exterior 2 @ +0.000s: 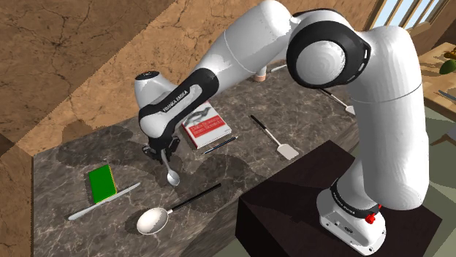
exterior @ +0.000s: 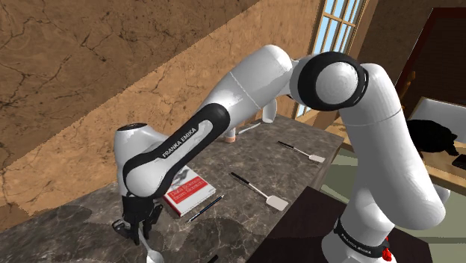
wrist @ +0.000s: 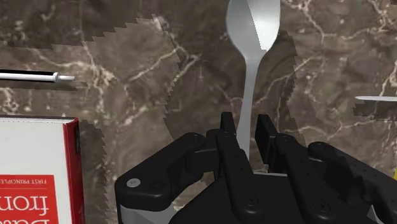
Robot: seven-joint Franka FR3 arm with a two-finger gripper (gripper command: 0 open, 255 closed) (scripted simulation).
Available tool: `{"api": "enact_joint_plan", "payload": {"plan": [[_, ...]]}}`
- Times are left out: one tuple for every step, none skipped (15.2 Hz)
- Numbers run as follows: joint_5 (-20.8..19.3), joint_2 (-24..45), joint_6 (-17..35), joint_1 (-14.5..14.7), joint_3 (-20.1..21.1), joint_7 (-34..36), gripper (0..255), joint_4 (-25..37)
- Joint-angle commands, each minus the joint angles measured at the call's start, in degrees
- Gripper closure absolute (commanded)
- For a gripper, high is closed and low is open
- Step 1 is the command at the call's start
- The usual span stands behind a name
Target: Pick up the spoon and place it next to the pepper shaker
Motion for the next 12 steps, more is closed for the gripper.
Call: {"api": "enact_joint_plan", "payload": {"plan": [[0.15, -0.95, -1.11, -0.12, 0.15, 0.09, 255, 0.16], [0.24, -1.47, -1.64, -0.19, 0.23, 0.13, 255, 0.19], [0.33, -1.98, -2.18, -0.26, 0.31, 0.17, 255, 0.23], [0.42, -2.48, -2.73, -0.33, 0.39, 0.21, 255, 0.28], [0.50, -2.98, -3.28, -0.40, 0.46, 0.25, 255, 0.35], [0.59, -3.48, -3.82, -0.47, 0.54, 0.29, 255, 0.41], [0.68, -3.95, -4.39, -0.53, 0.61, 0.33, 255, 0.52], [0.76, -4.42, -4.95, -0.60, 0.68, 0.37, 255, 0.63], [0.85, -4.88, -5.52, -0.66, 0.75, 0.42, 255, 0.75], [0.93, -5.34, -6.10, -0.72, 0.82, 0.46, 255, 0.88], [1.01, -5.79, -6.68, -0.78, 0.88, 0.50, 255, 1.02], [1.10, -6.22, -7.26, -0.84, 0.95, 0.55, 255, 1.18]]}}
